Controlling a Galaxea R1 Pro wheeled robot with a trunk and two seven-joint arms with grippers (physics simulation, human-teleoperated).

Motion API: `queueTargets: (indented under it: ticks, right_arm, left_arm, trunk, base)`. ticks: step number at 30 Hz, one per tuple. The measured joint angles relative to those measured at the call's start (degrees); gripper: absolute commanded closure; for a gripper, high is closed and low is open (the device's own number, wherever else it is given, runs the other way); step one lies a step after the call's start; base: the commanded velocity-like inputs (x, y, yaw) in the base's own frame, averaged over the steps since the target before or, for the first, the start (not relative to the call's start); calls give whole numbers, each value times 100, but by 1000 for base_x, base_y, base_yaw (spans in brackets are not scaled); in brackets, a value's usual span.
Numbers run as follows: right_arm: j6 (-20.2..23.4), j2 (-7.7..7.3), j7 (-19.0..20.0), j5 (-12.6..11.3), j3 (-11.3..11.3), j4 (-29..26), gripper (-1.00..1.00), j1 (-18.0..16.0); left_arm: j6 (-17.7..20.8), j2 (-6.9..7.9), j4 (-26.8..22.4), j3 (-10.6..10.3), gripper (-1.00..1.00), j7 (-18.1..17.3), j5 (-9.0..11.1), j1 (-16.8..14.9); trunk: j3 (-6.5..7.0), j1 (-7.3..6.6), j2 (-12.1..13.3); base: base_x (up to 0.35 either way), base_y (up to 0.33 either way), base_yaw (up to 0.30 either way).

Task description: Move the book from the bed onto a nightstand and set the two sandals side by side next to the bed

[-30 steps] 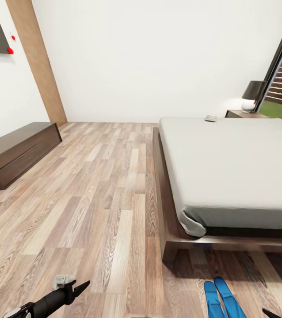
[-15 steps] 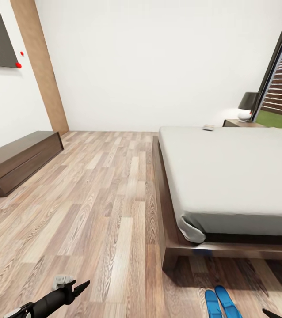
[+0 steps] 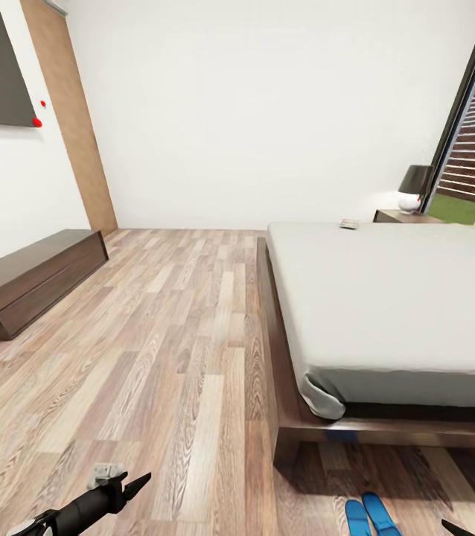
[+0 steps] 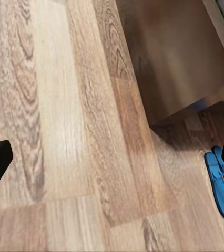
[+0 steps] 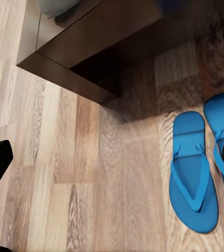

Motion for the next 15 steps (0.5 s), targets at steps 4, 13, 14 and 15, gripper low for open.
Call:
queueTargets:
  ticks: [4, 13, 14, 15]
  right_arm:
    - [0, 2, 0, 3, 0, 0, -100, 1]
    - [0, 6, 0, 0, 1, 0, -100, 2]
    - [0, 6, 0, 0, 0, 0, -100, 4]
    - [0, 17, 0, 1, 2, 0, -100, 1]
  left_arm:
    - [0, 0, 0, 0, -100, 0, -1, 0]
    - [0, 0, 0, -7, -100, 0, 0, 0]
    - [0, 0, 0, -11, -100, 0, 0, 0]
    - [0, 0, 0, -17, -100, 0, 0, 0]
  trunk:
    - [72, -88, 160]
    - [233, -286, 521]
    - [251, -308, 562]
    - [269, -329, 602]
  base:
    - [0, 0, 0]
    - [0, 0, 0]
    - [0, 0, 0]
    - [0, 0, 0]
